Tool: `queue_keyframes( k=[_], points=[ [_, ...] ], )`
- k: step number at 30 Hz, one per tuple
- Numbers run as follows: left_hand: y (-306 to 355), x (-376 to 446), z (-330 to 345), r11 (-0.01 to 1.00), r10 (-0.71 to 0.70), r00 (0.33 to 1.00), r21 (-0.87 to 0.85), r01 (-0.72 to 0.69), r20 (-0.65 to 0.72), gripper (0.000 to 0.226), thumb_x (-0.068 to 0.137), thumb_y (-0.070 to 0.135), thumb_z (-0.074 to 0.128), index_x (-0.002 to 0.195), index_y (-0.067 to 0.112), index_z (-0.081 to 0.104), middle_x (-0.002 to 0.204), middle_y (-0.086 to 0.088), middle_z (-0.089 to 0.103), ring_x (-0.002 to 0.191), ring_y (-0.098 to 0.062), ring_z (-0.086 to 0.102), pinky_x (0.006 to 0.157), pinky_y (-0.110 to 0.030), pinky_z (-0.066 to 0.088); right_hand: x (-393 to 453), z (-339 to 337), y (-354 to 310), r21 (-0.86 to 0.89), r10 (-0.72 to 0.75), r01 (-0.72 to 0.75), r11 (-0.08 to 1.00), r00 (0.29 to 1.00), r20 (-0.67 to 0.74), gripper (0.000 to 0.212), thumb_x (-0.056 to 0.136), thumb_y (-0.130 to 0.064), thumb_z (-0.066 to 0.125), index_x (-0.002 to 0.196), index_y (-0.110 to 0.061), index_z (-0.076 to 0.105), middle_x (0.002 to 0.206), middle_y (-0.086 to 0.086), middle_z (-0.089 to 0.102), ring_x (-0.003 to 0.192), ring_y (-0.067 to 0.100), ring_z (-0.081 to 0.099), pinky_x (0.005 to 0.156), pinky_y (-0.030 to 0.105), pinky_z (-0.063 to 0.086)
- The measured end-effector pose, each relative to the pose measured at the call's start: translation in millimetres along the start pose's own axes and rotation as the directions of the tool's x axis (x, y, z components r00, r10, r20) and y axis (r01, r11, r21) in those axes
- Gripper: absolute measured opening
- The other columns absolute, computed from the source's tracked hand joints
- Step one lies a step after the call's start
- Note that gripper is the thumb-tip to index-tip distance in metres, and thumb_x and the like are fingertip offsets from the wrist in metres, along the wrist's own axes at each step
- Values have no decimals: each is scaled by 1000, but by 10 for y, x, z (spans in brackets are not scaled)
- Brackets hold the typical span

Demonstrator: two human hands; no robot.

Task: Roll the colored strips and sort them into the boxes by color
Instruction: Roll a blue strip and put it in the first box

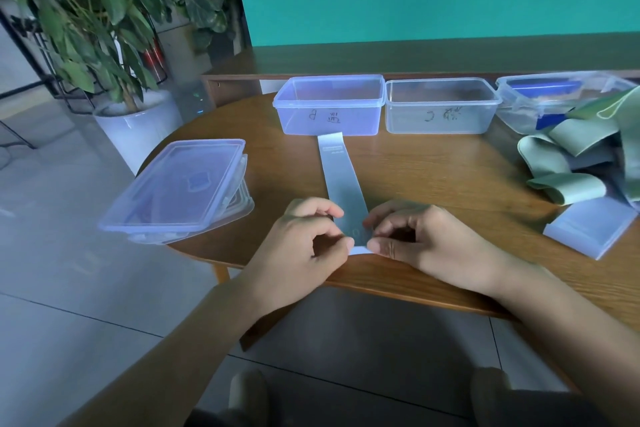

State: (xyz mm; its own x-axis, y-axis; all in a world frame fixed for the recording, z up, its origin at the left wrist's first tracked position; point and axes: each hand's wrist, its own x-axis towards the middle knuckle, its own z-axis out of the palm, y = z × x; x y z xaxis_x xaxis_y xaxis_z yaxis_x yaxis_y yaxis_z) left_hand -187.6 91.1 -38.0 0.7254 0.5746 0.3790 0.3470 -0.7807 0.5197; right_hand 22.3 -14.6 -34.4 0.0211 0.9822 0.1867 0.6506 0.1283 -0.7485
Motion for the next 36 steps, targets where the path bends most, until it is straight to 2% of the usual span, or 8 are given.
queue_keyframes(
  k=[6,9,14,16,19,23,27,36],
  points=[
    [18,27,-26,998,-48,999,41,47,11,24,88,35,70,67,26,62,118,15,54,112,-2,52,83,-2,34,48,-45,-15,-4,94,-94,996,995,-25,18,83,-40,80,75,-24,77,115,-21,65,102,-2,61,88,20,43],
    [8,39,-30,997,-60,998,47,59,20,25,88,37,70,69,23,64,119,14,52,111,-1,51,84,-3,32,50,-42,-21,-3,110,-110,994,993,-42,17,82,-40,81,74,-26,75,115,-21,64,102,0,61,87,21,44],
    [-2,36,-41,998,-29,999,-47,31,38,4,87,29,74,86,28,70,117,14,51,112,-4,51,93,-18,39,52,-19,3,39,-4,6,999,999,-53,12,84,-22,83,84,-28,73,108,-12,66,101,12,63,91,21,46],
    [-16,33,-42,999,7,998,-48,-4,65,5,90,25,72,91,30,72,112,15,51,114,-8,51,94,-19,40,44,-19,3,48,-48,49,998,999,-20,11,87,-18,79,90,-28,75,110,-12,65,106,13,63,94,21,46],
    [-37,23,-39,999,37,996,-7,-37,83,7,92,24,69,94,29,74,104,16,52,111,-10,52,90,-18,41,25,-19,7,-35,-117,117,992,993,28,13,93,-18,73,96,-30,76,113,-13,65,114,11,61,98,24,45],
    [-47,8,-51,994,103,992,26,-105,68,7,93,28,68,94,26,75,102,15,53,107,-11,54,87,-17,42,11,-8,12,-162,-158,162,973,987,40,14,95,-19,70,100,-32,75,116,-16,61,113,7,61,93,33,49],
    [-8,4,-57,999,27,999,-27,-26,40,10,83,37,79,86,28,76,101,15,56,106,-10,57,88,-21,45,17,-2,2,-165,-139,142,976,990,33,8,88,-31,78,95,-32,75,118,-16,60,115,3,60,101,21,42],
    [-16,29,-51,1000,-10,1000,7,10,-16,20,83,42,76,84,22,77,99,14,57,96,-8,59,80,-16,44,62,-12,-6,-155,-67,59,986,997,-46,10,84,-39,78,84,-29,76,116,-14,62,110,0,60,90,8,37]
  ],
)
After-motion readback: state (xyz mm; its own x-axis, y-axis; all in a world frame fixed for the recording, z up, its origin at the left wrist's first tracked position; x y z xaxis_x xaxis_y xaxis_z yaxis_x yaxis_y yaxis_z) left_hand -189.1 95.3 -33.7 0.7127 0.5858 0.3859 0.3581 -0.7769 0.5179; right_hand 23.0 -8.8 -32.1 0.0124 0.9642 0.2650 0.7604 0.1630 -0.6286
